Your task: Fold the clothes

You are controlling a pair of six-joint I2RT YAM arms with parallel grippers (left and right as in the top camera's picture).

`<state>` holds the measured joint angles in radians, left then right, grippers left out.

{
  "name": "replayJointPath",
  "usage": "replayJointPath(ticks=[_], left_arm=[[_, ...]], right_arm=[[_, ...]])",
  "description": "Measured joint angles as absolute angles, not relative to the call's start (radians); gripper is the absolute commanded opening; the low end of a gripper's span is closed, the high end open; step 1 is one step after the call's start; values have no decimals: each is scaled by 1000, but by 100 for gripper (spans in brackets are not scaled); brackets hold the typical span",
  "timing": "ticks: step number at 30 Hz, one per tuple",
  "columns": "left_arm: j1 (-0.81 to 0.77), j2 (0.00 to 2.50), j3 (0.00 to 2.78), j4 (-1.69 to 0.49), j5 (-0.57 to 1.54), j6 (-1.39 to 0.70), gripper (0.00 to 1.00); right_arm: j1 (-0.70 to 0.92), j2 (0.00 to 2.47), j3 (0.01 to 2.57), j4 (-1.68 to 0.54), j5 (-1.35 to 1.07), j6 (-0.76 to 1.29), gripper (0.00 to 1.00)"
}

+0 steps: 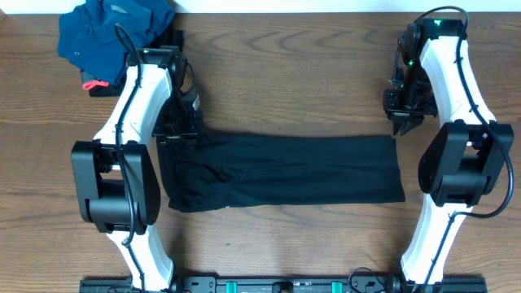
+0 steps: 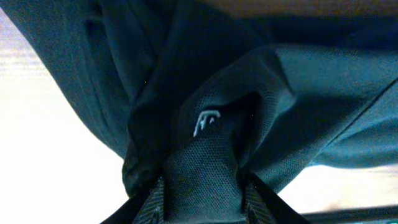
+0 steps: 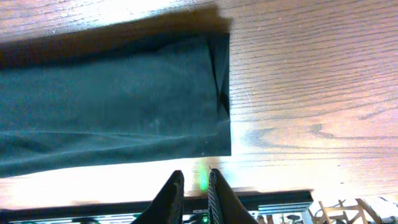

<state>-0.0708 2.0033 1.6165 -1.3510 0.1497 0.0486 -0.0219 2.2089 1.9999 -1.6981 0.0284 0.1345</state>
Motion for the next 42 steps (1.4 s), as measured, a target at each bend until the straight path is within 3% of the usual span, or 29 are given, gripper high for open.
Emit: replayJointPath(ticks=[5, 8, 10, 13, 15, 18, 21, 25, 35, 42], left_arm=[[-71, 2003, 1617, -1358, 150, 49, 40], [-71, 2003, 1617, -1357, 150, 43, 24], [-71, 2003, 1617, -1357, 151, 46, 23], [-71, 2003, 1617, -1357, 149, 49, 33], [-71, 2003, 1617, -1354, 149, 52, 47], [-70, 2003, 1617, -1324, 148, 52, 64], [-68, 2002, 1617, -1255, 147, 48, 68], [-68, 1987, 1617, -1142, 147, 54, 84], [-68, 1962, 1618, -1070, 147, 100, 82], [-68, 2019, 1618, -1070, 157, 115, 71]], right_arm=[[-22, 2204, 2000, -1698, 39, 135, 13], [-22, 2180, 1998, -1698, 44, 140, 13], [-22, 2144, 1996, -1698, 47, 142, 17], [-22, 2090, 1996, -1697, 44, 154, 45], [-21, 2057, 1996, -1695, 40, 156, 56], [-14, 2028, 1996, -1690, 36, 150, 60], [4, 2028, 1995, -1656, 33, 150, 63], [34, 2028, 1994, -1617, 22, 148, 64], [91, 2028, 1994, -1612, 14, 133, 64], [94, 2028, 1994, -1612, 14, 128, 64]])
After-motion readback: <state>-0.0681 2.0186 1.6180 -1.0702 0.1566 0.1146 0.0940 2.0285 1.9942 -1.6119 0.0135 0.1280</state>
